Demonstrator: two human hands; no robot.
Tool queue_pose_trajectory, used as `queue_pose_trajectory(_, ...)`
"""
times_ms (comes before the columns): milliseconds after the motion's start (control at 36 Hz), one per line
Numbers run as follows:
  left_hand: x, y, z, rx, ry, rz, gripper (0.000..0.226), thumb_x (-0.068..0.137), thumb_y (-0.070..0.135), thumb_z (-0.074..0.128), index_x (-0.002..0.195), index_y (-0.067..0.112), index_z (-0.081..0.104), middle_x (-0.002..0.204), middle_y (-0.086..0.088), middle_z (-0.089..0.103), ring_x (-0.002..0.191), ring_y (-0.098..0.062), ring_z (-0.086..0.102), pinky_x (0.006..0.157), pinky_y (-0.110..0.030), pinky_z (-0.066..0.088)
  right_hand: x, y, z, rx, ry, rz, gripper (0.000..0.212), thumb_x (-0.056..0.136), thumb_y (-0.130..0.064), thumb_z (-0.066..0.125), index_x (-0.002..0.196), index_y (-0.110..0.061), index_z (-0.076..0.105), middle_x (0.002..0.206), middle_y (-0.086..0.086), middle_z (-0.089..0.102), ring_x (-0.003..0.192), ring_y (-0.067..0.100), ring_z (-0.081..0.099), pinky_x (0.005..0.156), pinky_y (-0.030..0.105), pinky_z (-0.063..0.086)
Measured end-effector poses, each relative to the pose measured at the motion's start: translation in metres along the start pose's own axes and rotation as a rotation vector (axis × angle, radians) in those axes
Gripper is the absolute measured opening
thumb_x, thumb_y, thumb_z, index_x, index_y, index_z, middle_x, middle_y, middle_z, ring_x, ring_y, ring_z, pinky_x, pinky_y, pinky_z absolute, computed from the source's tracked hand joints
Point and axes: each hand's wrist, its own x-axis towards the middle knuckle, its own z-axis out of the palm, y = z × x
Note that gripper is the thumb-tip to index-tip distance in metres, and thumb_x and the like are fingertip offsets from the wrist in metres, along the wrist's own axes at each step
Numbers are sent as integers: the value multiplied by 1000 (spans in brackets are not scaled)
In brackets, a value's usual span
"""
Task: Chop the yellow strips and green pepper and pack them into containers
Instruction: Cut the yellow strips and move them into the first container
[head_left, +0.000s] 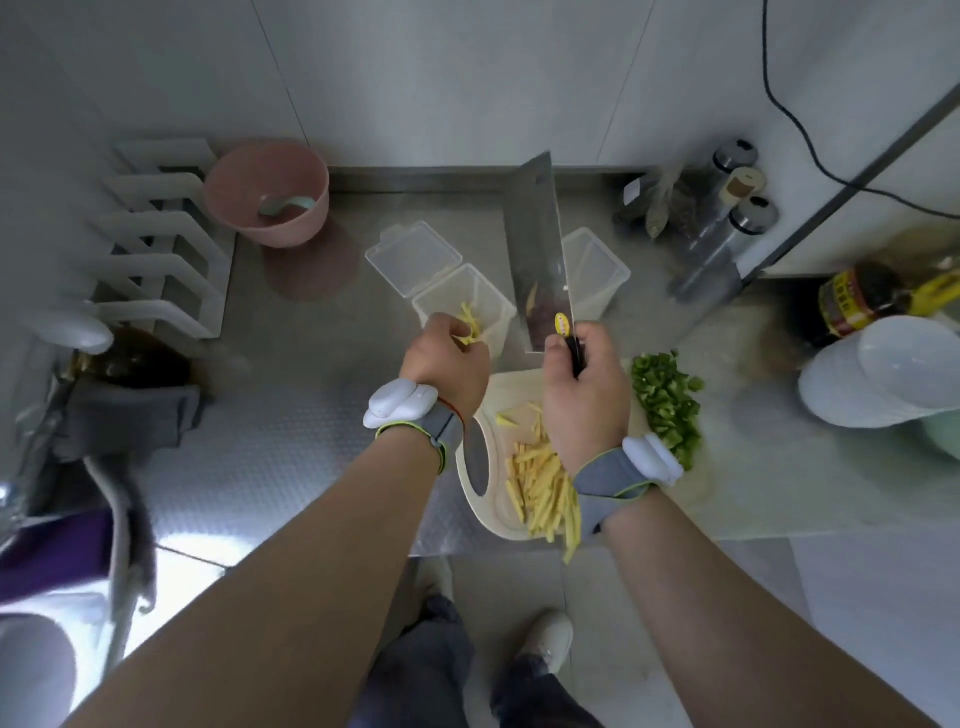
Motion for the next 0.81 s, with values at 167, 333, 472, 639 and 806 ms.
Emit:
queue_pose_trajectory(167,-60,-32,32,-44,-86,-208,17,77,30,51,94,33,52,78,14,58,65,-11,56,53,-23,40,-45,48,-46,-18,-203,45,8,89,-31,54,82,-29,51,59,-11,58,54,9,55,54,30,47)
queue_pose_trajectory(333,-122,-68,63,-86,-71,-412,23,68,37,49,90,37,54,77,12,59,62,-9,55,51,-22,43,-78,88,-82,-49,-386,53,8,87,-28,59,82,-27,54,65,-3,62,63,16,55,62,31,44)
queue_pose_trajectory(472,-157,-79,78,-154,-89,-532,10,75,32,50,84,32,56,74,1,64,67,-23,63,67,-38,58,-88,113,-111,-129,-518,4,13,82,-41,57,77,-30,52,61,-11,58,56,4,48,57,28,41)
queue_pose_trajectory(639,-187,-63,94,-578,-275,-878,17,93,11,45,84,5,58,81,-11,62,57,-24,59,54,-32,49,-81,123,-133,-389,-592,-51,11,71,-51,53,74,-42,49,66,-24,59,61,7,55,52,24,36)
queue_pose_trajectory(806,-201,-47,103,-1017,-327,-1009,24,95,18,37,112,4,48,108,-18,63,94,-37,63,80,-45,53,-79,128,-142,-374,-569,-25,11,76,-45,57,80,-37,50,66,-18,60,63,5,55,56,27,41)
